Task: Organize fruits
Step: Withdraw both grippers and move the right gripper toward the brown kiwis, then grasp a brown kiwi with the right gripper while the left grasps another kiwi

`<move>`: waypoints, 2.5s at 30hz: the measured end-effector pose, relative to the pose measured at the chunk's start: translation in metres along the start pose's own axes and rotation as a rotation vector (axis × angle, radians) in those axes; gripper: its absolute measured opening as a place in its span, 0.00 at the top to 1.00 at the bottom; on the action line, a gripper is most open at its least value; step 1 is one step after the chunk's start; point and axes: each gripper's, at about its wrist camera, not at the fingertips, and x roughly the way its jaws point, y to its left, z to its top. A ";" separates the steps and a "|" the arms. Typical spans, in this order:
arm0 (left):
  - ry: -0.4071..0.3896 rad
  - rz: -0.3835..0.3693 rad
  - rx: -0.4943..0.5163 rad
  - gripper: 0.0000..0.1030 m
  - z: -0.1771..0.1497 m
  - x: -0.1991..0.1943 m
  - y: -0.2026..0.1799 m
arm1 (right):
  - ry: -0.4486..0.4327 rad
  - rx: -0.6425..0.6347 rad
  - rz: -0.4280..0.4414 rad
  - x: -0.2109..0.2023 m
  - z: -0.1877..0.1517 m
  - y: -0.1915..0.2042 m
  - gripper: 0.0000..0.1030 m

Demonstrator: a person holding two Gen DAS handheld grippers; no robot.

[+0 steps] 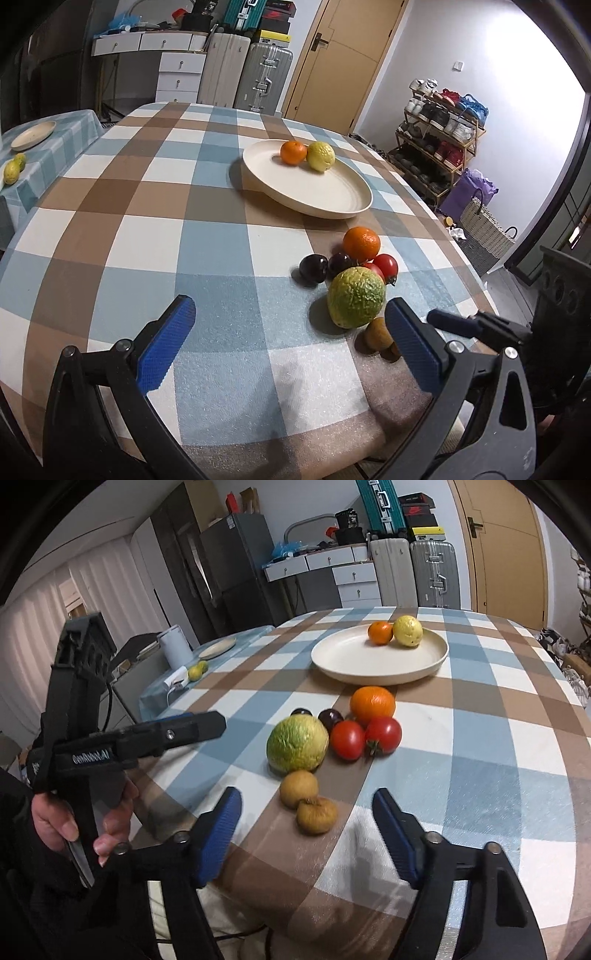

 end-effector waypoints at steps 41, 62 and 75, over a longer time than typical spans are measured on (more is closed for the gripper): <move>0.145 -0.048 0.083 0.01 -0.021 0.027 -0.052 | -0.145 0.090 -0.068 -0.038 0.001 -0.025 0.75; 0.238 -0.041 0.006 0.62 -0.020 0.056 -0.063 | -0.189 0.105 -0.021 -0.058 -0.004 -0.039 0.75; 0.239 -0.126 -0.001 0.78 -0.022 0.049 -0.065 | -0.198 0.116 -0.026 -0.059 -0.007 -0.041 0.75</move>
